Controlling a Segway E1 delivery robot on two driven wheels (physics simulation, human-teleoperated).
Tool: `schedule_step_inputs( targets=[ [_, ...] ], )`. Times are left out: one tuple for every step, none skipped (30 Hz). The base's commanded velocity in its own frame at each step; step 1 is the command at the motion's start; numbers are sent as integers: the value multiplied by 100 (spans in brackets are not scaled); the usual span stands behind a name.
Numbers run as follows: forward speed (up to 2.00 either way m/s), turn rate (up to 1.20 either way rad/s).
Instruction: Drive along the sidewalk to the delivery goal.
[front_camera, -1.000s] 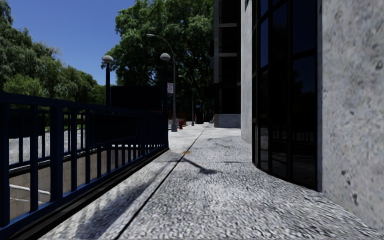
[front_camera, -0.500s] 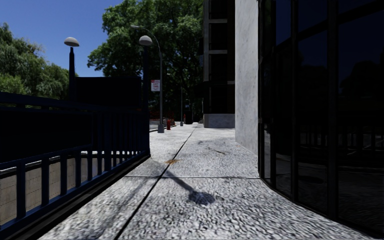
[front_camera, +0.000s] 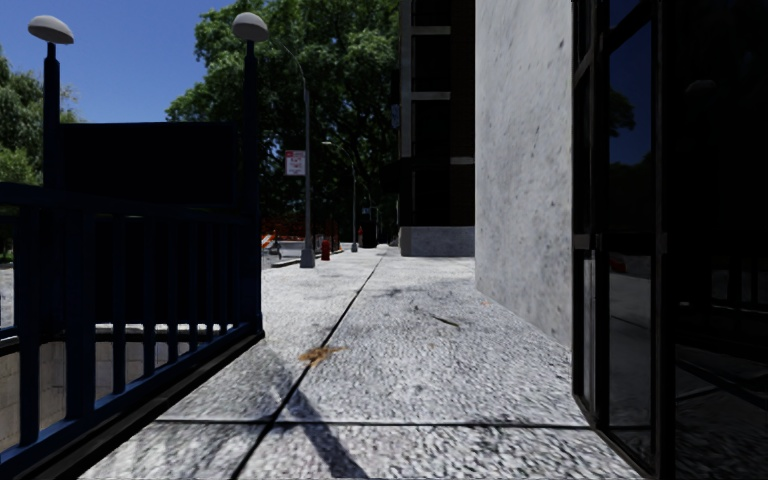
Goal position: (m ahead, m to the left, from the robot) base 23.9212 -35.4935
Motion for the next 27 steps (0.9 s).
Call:
schedule_step_inputs(
  targets=[
    [200, -19],
    [200, -19],
    [200, -19],
    [200, -19],
    [200, -19],
    [200, -19],
    [200, -19],
    [200, -19],
    [200, -19],
    [200, -19],
    [200, -19],
    [200, -19],
    [200, -19],
    [200, -18],
    [200, -18],
    [200, -18],
    [200, -18],
    [200, -18],
    [200, -18],
    [200, -18],
    [200, -18],
    [200, -18],
    [200, -15],
    [200, -12],
    [200, -12],
    [200, -3],
    [200, 0]
  ],
)
